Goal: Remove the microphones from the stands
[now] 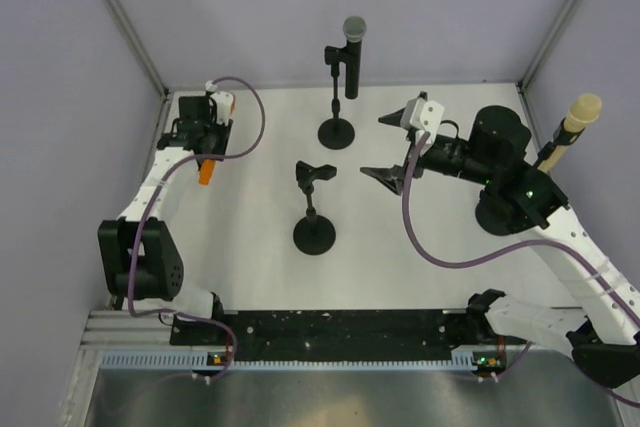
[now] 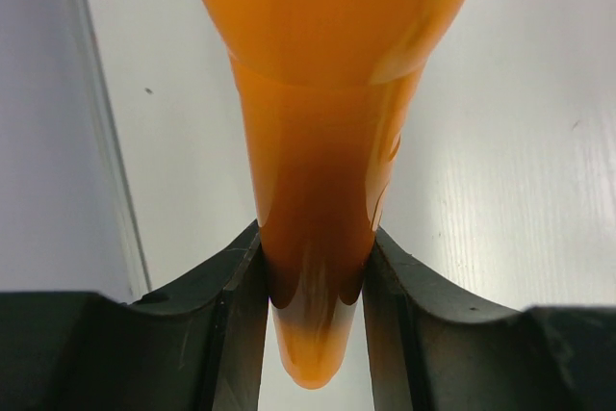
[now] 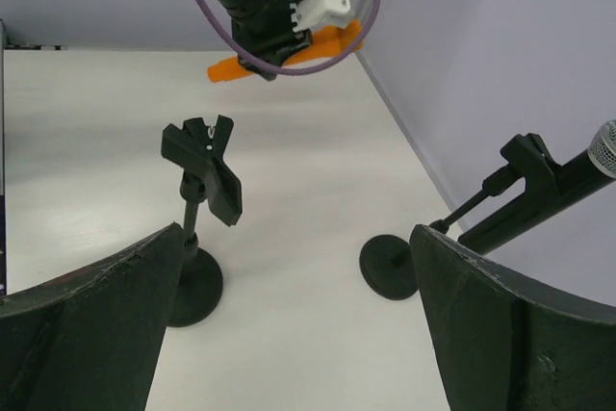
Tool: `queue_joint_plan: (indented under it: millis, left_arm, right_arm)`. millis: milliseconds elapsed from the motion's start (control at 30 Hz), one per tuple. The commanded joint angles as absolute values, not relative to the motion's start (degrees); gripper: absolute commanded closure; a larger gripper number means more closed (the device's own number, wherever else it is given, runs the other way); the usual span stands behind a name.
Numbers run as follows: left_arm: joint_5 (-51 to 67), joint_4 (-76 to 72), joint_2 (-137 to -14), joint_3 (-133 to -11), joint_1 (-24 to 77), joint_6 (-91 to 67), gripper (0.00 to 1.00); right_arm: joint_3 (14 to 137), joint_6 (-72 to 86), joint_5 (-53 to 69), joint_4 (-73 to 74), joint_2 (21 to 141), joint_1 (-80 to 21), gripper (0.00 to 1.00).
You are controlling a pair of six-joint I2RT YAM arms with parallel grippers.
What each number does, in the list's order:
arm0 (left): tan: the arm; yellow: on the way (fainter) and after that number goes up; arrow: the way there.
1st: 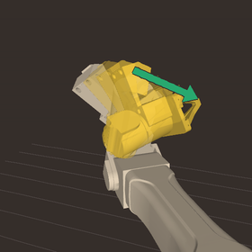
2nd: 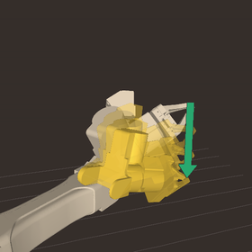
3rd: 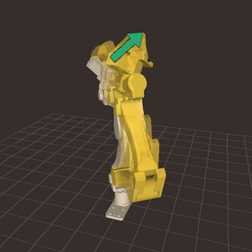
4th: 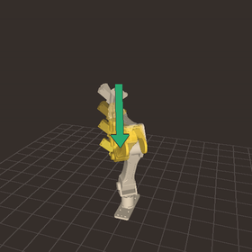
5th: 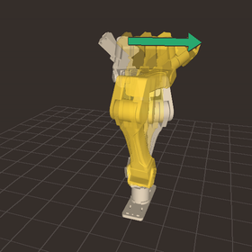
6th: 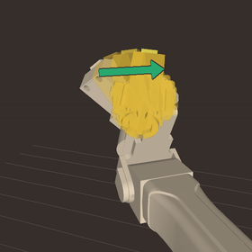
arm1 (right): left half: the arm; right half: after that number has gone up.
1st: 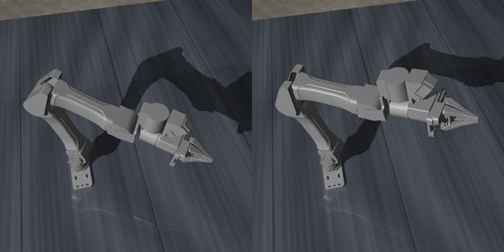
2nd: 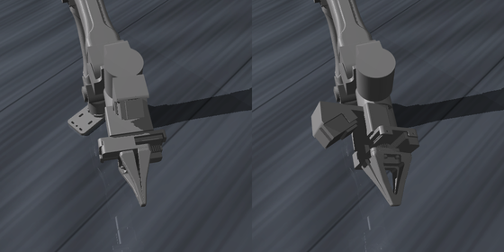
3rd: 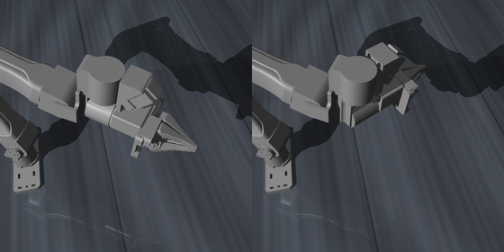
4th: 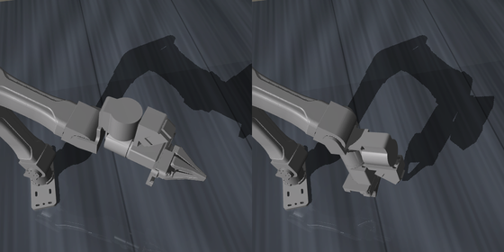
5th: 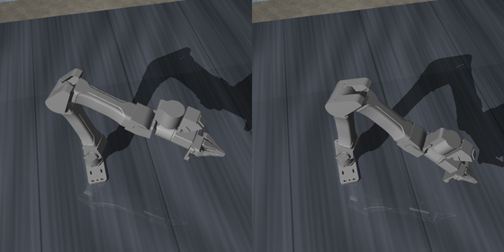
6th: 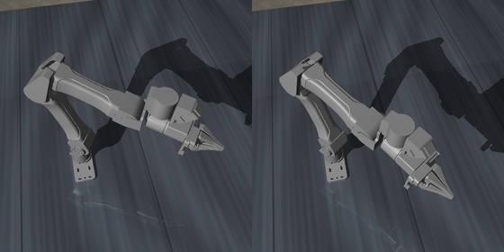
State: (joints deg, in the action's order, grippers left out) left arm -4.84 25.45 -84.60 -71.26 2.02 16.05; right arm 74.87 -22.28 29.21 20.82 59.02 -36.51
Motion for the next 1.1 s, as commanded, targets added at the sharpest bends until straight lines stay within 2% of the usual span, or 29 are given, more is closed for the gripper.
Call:
queue_joint_plan:
  millis: [0, 333, 800, 1067]
  left_arm:
    - [-1.9, 28.6, -88.8, -73.7, -1.4, 13.8, 1.00]
    - [-0.3, 36.2, -100.8, -80.5, -6.9, 13.4, 1.00]
    - [-3.5, 38.0, -113.5, -86.9, -9.8, 13.4, 1.00]
    - [-6.1, 40.3, -118.2, -90.7, -9.8, 12.3, 0.90]
  right_arm:
    - [74.4, -20.6, 31.7, 17.7, 57.3, -36.7, 0.01]
    - [73.4, -20.2, 32.3, 17.0, 56.8, -36.7, 0.01]
    - [72.6, -19.9, 32.8, 16.3, 57.0, -36.7, 0.01]
    - [72.5, -19.9, 32.9, 16.1, 56.9, -36.6, 0.01]
